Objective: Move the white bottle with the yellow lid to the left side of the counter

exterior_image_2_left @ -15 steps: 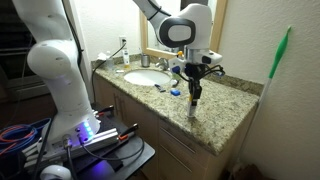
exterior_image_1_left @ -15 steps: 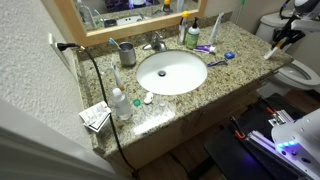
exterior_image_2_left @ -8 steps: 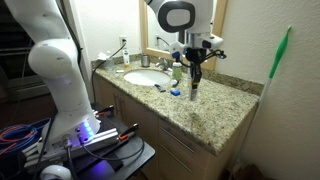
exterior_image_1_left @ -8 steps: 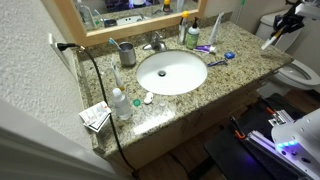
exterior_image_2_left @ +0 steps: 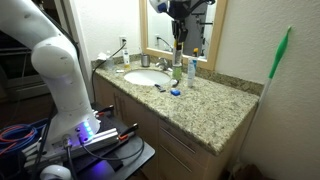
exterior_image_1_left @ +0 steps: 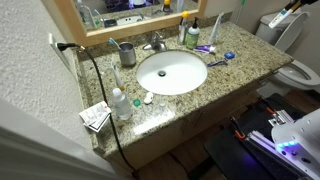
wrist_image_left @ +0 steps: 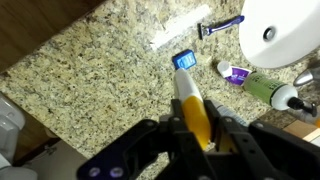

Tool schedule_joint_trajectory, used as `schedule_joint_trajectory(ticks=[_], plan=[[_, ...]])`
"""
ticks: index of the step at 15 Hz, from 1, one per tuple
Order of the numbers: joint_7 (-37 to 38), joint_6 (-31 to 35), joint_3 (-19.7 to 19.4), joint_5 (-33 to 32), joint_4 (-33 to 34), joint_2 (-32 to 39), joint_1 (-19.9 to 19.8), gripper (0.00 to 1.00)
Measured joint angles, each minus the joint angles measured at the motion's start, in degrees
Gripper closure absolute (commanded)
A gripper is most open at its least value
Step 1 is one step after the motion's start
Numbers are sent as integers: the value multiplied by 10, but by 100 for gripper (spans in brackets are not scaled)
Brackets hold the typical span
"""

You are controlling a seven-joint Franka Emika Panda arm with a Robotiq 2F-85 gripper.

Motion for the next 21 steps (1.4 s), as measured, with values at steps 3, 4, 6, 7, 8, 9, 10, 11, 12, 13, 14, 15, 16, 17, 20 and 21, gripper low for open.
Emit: schedule_joint_trajectory(ticks=[3, 4, 6, 7, 8, 9, 10, 11, 12, 13, 14, 15, 16, 17, 20, 21], plan=[[-13, -13, 22, 0, -15, -7, 20, 94], [-12, -25, 39, 6, -26, -18, 34, 94], [-12, -59, 75, 30, -49, -53, 69, 94], [-12, -76, 91, 46, -60, -73, 88, 74], [-1, -79, 100, 47, -64, -85, 100, 74], [4, -79, 102, 46, -64, -89, 100, 74], [4, -78, 99, 46, -63, -87, 97, 94], [1, -78, 92, 46, -63, -84, 96, 94], [5, -76, 90, 37, -63, -82, 93, 94], [8, -75, 93, 24, -63, -81, 91, 94], [2, -76, 101, 20, -65, -81, 95, 94], [-4, -78, 115, 21, -67, -82, 106, 94], [-4, -78, 135, 27, -71, -86, 124, 94], [-3, -77, 159, 36, -74, -91, 145, 94], [7, -56, 231, 66, -75, -106, 217, 74], [8, -46, 246, 73, -74, -108, 238, 74]])
